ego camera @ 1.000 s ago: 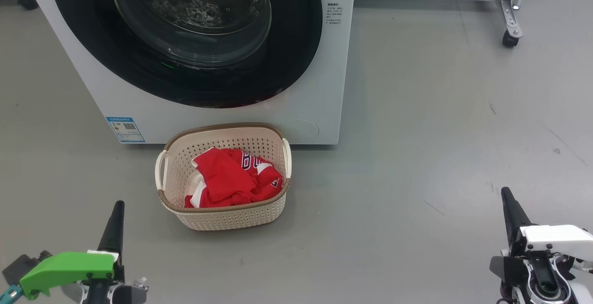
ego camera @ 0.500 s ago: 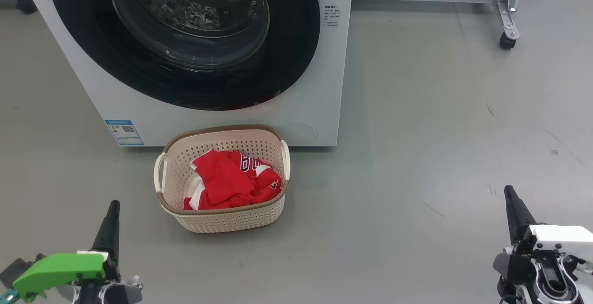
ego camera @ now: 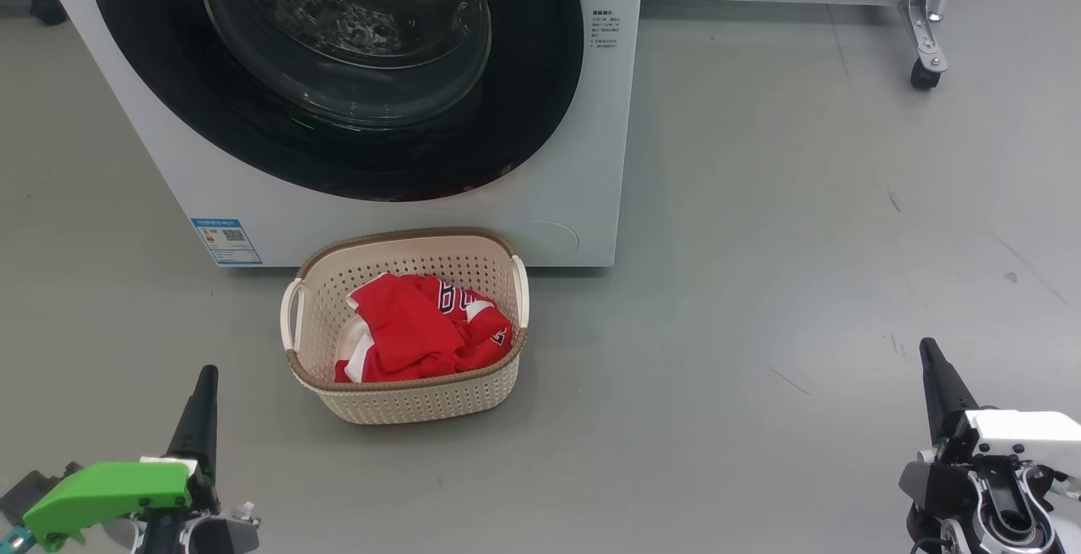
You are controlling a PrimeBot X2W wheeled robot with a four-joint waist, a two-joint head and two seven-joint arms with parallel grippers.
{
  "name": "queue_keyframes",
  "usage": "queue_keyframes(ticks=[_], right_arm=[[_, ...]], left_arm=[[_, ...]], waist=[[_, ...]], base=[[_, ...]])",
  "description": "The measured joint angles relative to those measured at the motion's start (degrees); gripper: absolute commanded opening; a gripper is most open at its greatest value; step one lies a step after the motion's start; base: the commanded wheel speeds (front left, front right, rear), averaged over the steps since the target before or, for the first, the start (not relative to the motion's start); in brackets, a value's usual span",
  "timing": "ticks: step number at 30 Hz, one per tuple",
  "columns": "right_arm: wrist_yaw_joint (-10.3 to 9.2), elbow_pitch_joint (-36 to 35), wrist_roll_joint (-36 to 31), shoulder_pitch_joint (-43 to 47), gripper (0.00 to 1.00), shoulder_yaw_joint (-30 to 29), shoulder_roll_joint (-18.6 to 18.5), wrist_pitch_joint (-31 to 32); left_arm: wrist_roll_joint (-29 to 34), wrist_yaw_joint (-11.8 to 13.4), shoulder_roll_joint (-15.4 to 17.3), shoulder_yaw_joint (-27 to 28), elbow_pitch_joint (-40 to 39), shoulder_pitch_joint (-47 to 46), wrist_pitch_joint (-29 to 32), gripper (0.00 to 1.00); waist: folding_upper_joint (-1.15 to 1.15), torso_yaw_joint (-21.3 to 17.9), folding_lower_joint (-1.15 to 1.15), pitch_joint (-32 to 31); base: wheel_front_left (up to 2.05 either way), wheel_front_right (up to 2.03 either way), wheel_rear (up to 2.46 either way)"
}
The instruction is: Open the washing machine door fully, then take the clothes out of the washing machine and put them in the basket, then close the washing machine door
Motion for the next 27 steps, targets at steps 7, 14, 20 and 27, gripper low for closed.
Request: queue_keyframes(ticks=[7,14,20,27], right_arm=[[0.00,0.0,0.0,0.0,0.00,0.0,0.0,0.0],[0.00,0.0,0.0,0.0,0.00,-0.1,0.0,0.0],[0.00,0.0,0.0,0.0,0.00,-0.1,0.0,0.0],[0.00,0.0,0.0,0.0,0.00,-0.1,0.0,0.0]], left_arm=[[0.0,0.0,0.0,0.0,0.0,0.0,0.0,0.00],[0.0,0.0,0.0,0.0,0.0,0.0,0.0,0.00],[0.0,0.0,0.0,0.1,0.0,0.0,0.0,0.00],[0.0,0.0,0.0,0.1,-0.1,0.0,0.1,0.00]], waist=[[0.00,0.0,0.00,0.0],[0.00,0.0,0.00,0.0],[0.00,0.0,0.00,0.0],[0.00,0.0,0.00,0.0]], base=[[0.00,0.00,0.00],[0.00,0.00,0.00],[0.00,0.00,0.00],[0.00,0.00,0.00]])
